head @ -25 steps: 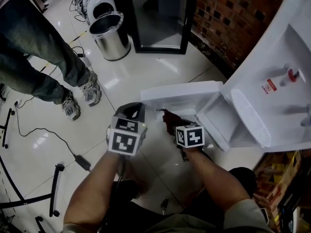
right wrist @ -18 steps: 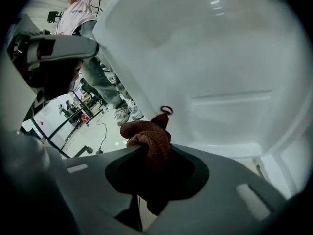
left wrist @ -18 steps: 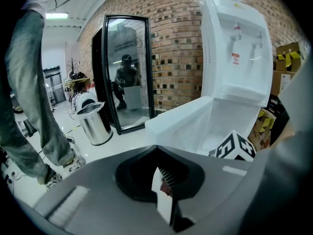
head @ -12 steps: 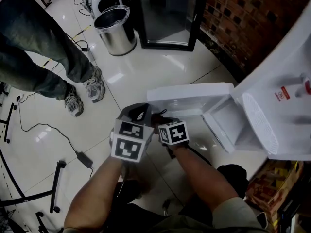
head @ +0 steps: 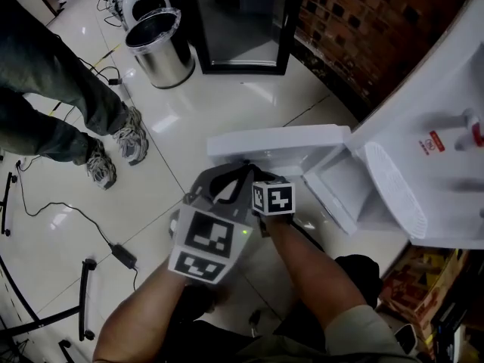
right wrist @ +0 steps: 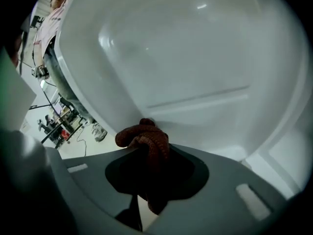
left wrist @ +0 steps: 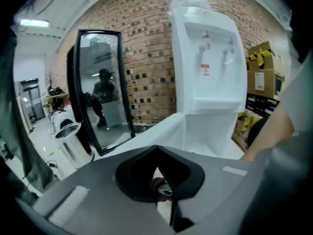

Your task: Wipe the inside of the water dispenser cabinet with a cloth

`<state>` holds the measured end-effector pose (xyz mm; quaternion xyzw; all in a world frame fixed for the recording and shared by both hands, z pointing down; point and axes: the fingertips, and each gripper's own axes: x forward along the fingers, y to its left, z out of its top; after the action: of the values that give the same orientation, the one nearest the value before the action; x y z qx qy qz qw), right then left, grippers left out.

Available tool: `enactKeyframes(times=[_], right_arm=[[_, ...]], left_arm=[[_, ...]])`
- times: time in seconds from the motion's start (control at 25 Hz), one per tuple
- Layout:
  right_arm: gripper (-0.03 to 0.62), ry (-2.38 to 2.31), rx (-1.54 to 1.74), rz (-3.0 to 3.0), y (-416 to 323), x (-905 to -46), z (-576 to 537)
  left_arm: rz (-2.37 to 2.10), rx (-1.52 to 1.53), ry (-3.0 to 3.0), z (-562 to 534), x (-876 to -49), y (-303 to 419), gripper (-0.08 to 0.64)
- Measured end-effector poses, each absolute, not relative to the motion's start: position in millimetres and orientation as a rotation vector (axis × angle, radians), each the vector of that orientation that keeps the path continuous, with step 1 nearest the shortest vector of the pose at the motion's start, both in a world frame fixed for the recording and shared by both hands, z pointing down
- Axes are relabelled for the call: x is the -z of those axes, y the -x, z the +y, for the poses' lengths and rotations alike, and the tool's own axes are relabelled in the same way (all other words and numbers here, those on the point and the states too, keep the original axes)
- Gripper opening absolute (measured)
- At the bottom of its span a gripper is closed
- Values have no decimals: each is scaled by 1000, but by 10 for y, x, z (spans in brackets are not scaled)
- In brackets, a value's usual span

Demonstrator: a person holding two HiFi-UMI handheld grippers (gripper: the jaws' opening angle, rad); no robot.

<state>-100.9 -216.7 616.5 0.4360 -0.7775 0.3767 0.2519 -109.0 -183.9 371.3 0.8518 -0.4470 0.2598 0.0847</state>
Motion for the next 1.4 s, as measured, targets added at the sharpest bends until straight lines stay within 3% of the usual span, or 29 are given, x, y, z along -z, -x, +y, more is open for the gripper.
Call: enactKeyframes(times=[0.2,0.36,1.4], right_arm=[[106,-1238,-1028,-2092,882,-6213,-2243],[106,-1274,-1045,-2073,796,-6243,-2263],[106,-1705,-1013,-1809,-720,-6094,-2342]], left_arm=[[-1727,-592,-2262,-2190,-3583,1934,0],[-1791,-511,-2087,-2305,-3745,2318,0],[-1697,-492,-2050,-2395,-4069,2135,0]])
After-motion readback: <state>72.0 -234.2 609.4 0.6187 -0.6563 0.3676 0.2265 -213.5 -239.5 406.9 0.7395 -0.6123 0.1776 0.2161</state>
